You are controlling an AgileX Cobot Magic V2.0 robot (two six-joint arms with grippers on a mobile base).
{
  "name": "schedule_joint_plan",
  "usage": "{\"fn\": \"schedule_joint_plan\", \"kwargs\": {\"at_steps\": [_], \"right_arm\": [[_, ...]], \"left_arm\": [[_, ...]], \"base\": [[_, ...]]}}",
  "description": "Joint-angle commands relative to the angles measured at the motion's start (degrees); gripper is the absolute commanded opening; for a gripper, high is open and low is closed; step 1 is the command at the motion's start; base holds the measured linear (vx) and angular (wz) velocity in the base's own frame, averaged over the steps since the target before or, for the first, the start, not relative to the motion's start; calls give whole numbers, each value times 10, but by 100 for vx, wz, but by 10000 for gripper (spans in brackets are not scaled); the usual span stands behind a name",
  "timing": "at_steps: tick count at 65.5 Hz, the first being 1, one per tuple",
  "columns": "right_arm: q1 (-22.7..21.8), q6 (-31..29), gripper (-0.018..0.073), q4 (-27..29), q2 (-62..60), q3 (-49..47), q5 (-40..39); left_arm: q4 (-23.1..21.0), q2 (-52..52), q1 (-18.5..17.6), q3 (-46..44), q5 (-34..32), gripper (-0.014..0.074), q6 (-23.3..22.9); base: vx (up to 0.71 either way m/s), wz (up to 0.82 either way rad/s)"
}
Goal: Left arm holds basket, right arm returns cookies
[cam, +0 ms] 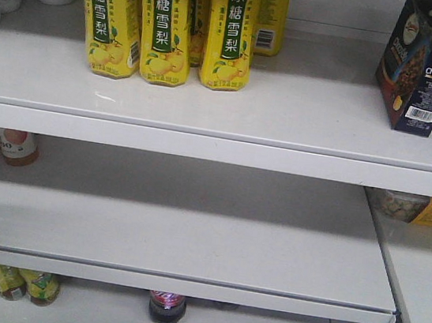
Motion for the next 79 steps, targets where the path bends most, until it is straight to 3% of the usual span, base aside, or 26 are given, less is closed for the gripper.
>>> {"fn": "schedule_joint_plan", "kwargs": {"at_steps": [1,12,26,35,50,79], "right_arm": [[-51,-54,-8,45,3,11,-87],[-106,-153,-8,163,-3,66,-180],[-110,-210,-8,258,-4,110,-237],[-110,-213,-8,276,-4,141,-286],[-110,-230,-8,305,-4,140,-282],[-110,-230,-8,303,-4,140,-280]], "left_arm": [[6,-10,0,-14,-58,-6,10],[6,-10,0,-14,-58,-6,10],[6,-10,0,-14,-58,-6,10],[6,-10,0,-14,-58,-6,10],[6,-10,0,-14,-58,-6,10],[6,-10,0,-14,-58,-6,10]], "base": [[0,0],[0,0],[0,0],[0,0],[0,0],[0,0]]}}
